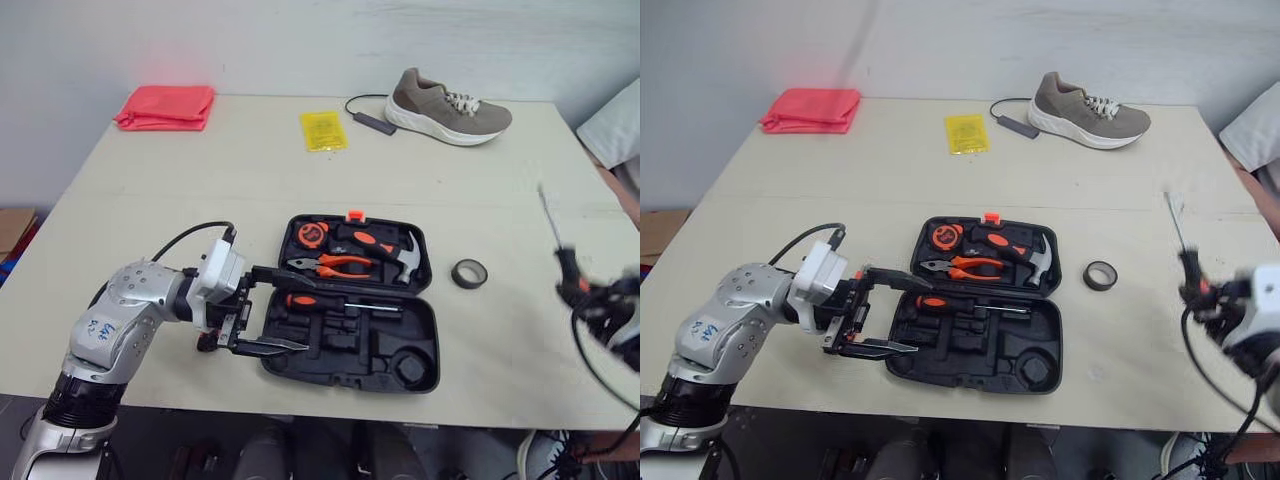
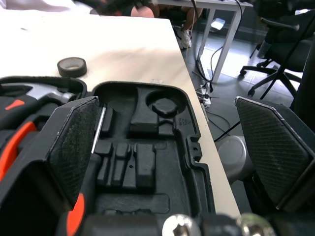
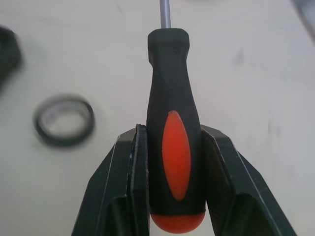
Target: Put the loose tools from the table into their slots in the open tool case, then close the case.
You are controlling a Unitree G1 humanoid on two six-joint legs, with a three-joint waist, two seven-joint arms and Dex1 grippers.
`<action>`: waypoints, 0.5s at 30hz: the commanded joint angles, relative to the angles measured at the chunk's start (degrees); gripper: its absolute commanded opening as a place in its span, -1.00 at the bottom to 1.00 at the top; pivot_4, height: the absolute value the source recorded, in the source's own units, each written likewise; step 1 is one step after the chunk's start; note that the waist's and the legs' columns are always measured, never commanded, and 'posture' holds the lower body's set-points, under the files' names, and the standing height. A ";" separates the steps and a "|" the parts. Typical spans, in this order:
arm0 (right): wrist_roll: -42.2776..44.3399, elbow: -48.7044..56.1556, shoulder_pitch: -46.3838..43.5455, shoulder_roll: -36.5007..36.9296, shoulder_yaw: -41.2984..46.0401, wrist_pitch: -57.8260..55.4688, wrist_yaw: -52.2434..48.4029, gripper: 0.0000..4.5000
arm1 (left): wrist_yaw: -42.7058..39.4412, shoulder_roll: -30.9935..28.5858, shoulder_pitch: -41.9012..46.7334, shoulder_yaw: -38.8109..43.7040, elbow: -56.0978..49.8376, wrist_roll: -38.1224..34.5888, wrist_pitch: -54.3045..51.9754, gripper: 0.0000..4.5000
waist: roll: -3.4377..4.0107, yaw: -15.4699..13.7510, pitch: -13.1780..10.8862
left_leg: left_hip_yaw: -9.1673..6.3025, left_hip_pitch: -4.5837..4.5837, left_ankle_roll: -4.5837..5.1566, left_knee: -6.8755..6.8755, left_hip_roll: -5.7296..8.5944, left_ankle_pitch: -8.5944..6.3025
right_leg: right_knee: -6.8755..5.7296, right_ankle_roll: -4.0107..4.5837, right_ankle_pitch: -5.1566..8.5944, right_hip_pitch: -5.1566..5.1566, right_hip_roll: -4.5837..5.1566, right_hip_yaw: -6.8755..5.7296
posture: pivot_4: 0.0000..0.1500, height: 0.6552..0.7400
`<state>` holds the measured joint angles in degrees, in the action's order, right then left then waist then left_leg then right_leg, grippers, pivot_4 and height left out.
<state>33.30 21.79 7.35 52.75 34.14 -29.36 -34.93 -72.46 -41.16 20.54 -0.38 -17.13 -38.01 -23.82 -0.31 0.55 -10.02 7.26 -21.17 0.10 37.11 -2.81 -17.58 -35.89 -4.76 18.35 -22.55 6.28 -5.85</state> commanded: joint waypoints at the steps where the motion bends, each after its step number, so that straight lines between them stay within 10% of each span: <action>1: 1.26 3.24 -4.52 6.35 -6.88 4.10 -13.86 -0.54 | -2.09 -3.03 -2.00 3.63 -0.06 -1.42 -0.34 1.00 | -0.12 0.13 -0.07 | -0.06 -0.01 -0.05 0.02 -0.05 0.02 | 0.01 0.04 0.02 0.01 -0.05 0.00 | 1.00 1.00; 15: -6.90 8.67 -27.97 10.62 -44.17 -9.91 -23.85 -0.54 | -2.38 -6.41 -4.39 6.36 5.53 2.54 2.89 1.00 | -0.36 -0.44 -0.26 | -0.27 -0.37 0.15 0.36 0.00 -0.09 | 0.11 0.04 0.02 -0.01 0.43 -0.15 | 1.00 1.00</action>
<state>27.42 29.08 -19.52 63.59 -9.29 -37.90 -58.96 -75.05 -47.54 16.32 5.20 -10.40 -35.51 -21.64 -0.67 0.11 -10.28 7.00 -21.55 0.23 37.46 -2.80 -17.66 -35.79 -4.72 18.37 -22.58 6.70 -6.00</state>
